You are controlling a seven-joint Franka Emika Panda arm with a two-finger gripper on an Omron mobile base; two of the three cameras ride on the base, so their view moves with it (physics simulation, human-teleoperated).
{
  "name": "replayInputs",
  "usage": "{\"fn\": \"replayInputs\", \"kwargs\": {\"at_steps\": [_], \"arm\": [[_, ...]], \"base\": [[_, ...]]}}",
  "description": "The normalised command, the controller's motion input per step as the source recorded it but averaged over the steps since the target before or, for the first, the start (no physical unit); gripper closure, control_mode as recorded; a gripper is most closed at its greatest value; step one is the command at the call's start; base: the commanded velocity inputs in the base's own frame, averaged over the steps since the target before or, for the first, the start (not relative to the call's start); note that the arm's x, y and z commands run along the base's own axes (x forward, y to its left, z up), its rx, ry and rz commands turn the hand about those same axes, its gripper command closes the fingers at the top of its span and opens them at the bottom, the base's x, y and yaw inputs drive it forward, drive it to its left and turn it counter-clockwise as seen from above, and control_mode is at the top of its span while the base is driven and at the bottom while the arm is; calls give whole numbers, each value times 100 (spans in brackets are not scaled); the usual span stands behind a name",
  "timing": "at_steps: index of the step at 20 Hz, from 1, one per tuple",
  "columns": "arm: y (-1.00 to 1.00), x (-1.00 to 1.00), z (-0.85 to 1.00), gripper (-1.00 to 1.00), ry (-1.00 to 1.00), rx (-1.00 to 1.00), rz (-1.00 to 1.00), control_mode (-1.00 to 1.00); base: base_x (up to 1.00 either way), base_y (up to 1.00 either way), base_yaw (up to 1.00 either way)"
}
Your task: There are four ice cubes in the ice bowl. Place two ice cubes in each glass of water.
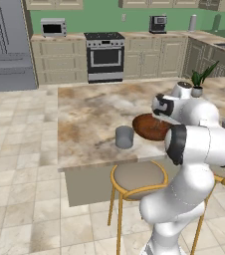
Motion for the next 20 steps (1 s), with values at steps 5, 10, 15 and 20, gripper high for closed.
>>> {"fn": "replayInputs", "kwargs": {"at_steps": [5,10,15,20], "arm": [[-13,67,6,-100,0,0,14,-100],[-6,56,-20,-100,4,-1,5,-100],[0,38,-54,-100,8,-9,0,-100],[0,36,-41,-100,6,-6,0,-100]], "base": [[0,0,0],[0,0,0],[0,0,0],[0,0,0]]}}
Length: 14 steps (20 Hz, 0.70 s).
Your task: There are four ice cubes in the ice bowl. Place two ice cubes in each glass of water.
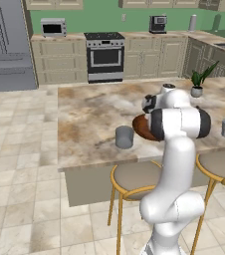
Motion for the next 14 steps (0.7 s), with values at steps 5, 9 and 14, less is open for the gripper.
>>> {"fn": "replayInputs", "kwargs": {"at_steps": [5,9,14], "arm": [[0,44,-12,-100,2,0,0,-100],[0,45,-19,-100,6,0,0,-100],[-4,39,-36,-100,7,-3,0,-100]], "base": [[0,0,0],[0,0,0],[0,0,0]]}}
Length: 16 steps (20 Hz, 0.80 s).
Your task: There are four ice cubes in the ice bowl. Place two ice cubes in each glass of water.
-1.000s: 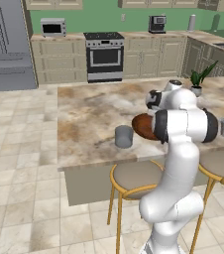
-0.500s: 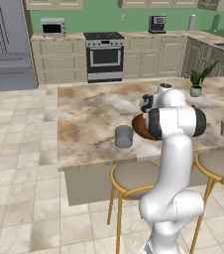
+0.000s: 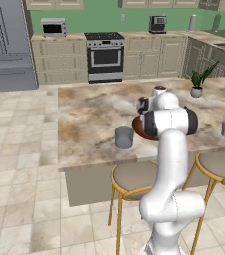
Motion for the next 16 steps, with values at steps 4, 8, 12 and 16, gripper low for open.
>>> {"fn": "replayInputs", "kwargs": {"at_steps": [4,8,12,16], "arm": [[-6,39,-28,-100,6,-1,0,-100],[-15,25,-16,-100,6,0,0,-100],[-29,0,-14,-100,2,0,-1,-100],[-29,0,-16,-100,0,0,-8,-100]], "base": [[0,0,0],[0,0,0],[0,0,0],[0,0,0]]}}
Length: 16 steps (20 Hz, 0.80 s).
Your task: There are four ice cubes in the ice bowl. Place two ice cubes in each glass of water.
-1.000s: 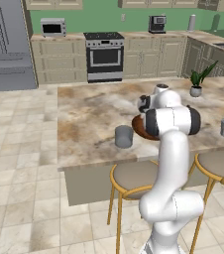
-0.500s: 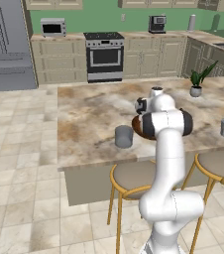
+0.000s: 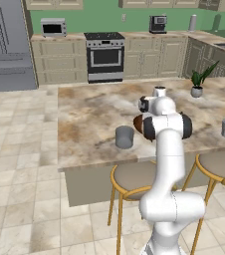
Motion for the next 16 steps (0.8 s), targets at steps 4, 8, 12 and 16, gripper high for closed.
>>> {"fn": "replayInputs", "kwargs": {"at_steps": [4,8,12,16], "arm": [[-1,-31,-33,100,-1,-1,-15,-100],[31,-61,-48,100,-5,-3,-22,-100],[11,-61,-34,100,-11,0,-26,-100],[8,-15,-49,100,-16,0,-25,-100]], "base": [[0,0,0],[0,0,0],[0,0,0],[0,0,0]]}}
